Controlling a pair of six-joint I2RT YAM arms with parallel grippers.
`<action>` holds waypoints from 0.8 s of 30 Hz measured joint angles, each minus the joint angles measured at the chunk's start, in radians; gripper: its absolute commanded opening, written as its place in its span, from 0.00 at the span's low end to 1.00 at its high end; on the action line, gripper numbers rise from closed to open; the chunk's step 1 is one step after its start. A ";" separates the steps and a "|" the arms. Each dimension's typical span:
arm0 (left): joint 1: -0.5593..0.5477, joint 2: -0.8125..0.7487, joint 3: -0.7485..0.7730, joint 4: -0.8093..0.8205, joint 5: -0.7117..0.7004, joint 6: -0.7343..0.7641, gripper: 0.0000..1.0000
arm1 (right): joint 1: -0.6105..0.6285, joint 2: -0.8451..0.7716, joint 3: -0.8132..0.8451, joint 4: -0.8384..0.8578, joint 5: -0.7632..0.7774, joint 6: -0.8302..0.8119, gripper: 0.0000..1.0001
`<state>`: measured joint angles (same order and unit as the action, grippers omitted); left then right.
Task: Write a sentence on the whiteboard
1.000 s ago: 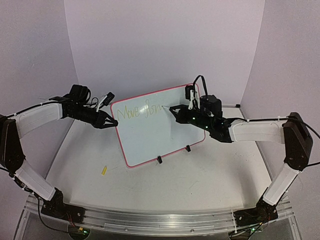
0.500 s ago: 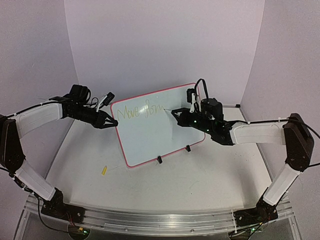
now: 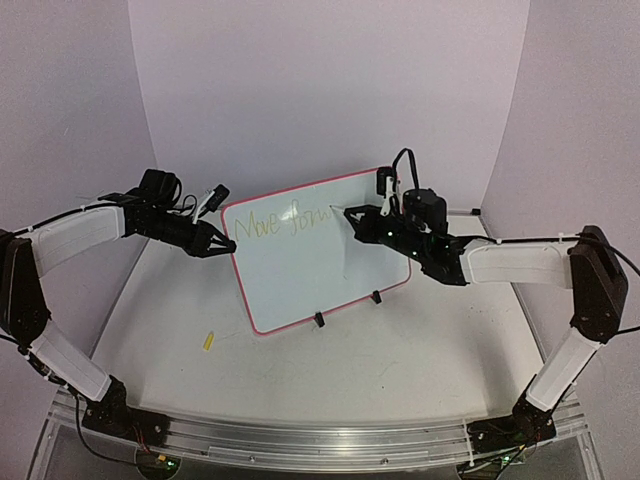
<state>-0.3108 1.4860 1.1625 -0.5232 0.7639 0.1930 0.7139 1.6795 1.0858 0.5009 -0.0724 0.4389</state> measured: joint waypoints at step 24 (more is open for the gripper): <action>-0.005 0.000 0.000 -0.001 0.001 0.017 0.00 | -0.003 -0.108 -0.079 0.000 0.005 -0.016 0.00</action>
<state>-0.3153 1.4860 1.1625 -0.5240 0.7647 0.2096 0.7109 1.5715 1.0069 0.5007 -0.0677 0.4228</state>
